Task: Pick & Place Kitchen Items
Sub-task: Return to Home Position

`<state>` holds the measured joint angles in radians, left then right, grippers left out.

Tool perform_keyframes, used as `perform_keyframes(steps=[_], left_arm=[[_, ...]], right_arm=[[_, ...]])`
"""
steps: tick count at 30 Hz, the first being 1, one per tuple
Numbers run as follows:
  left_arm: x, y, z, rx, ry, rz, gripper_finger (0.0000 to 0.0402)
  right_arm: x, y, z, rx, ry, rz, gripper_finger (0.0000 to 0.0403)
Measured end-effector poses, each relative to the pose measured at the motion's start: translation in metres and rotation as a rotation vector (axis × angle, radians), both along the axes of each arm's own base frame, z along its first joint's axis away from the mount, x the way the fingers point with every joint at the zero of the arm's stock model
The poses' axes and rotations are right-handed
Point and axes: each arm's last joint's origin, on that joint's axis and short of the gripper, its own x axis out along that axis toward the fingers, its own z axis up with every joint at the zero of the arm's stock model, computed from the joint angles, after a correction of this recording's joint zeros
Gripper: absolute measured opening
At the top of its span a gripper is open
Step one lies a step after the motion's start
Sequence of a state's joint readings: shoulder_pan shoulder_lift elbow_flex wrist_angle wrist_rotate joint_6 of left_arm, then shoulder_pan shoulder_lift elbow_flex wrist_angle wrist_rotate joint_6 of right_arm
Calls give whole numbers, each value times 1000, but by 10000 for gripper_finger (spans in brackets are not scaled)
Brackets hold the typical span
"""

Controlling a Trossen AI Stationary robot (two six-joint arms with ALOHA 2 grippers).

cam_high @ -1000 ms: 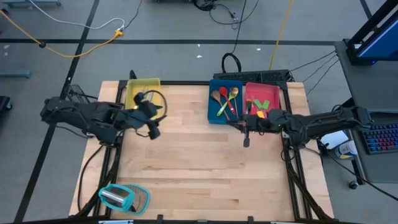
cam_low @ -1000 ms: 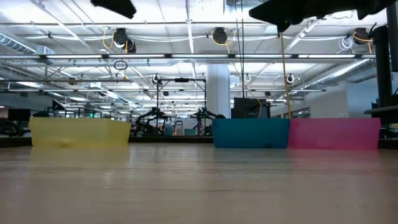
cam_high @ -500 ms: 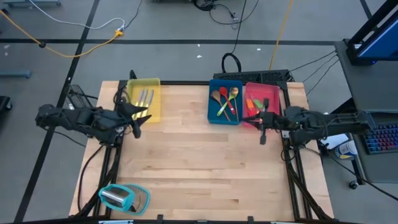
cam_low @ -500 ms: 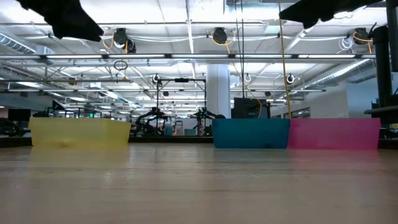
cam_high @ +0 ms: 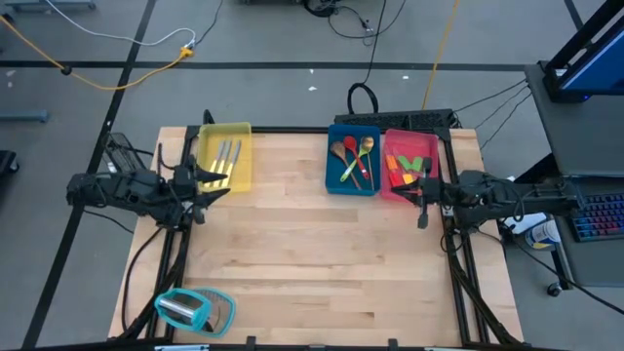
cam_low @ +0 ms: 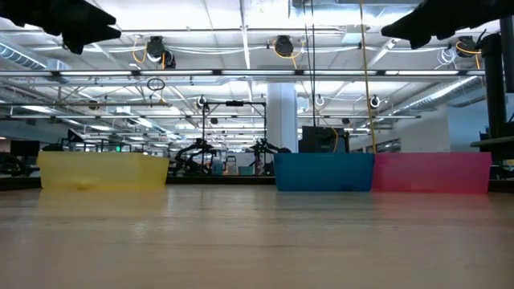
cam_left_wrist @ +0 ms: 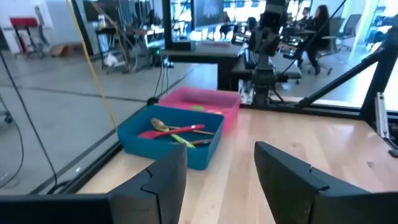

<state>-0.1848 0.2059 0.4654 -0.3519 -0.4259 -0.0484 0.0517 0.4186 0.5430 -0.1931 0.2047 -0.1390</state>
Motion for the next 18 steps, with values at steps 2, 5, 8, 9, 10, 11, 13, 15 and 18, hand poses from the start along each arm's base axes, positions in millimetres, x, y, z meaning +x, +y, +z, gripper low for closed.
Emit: perform_keyframes(steps=[2,5,8,9,10,11,13,15,18], left_arm=[[-3,0,-4,13,-19,-9,191],[-6,1,-12,20,-34,-10,191],[-9,1,-21,19,-65,-10,191],[-9,2,-24,24,-81,-11,191],[-10,2,-26,30,-94,-11,191],[-11,2,-28,35,-102,-12,191],[-11,2,-31,46,-100,-12,191],[-10,2,-33,51,-85,-18,191],[-11,1,-32,50,-96,-38,191]], right_arm=[[-5,0,-4,9,-19,-2,8],[-15,-1,-7,21,-63,-4,8],[-23,-1,-8,24,-98,-2,8],[-25,-1,-10,24,-104,-2,8],[-26,-1,-11,24,-110,-2,8],[-28,-1,-12,24,-116,-2,8],[-31,-2,-16,25,-129,-2,8],[-33,-2,-20,32,-139,-2,8],[-36,-2,-26,33,-155,-1,8]])
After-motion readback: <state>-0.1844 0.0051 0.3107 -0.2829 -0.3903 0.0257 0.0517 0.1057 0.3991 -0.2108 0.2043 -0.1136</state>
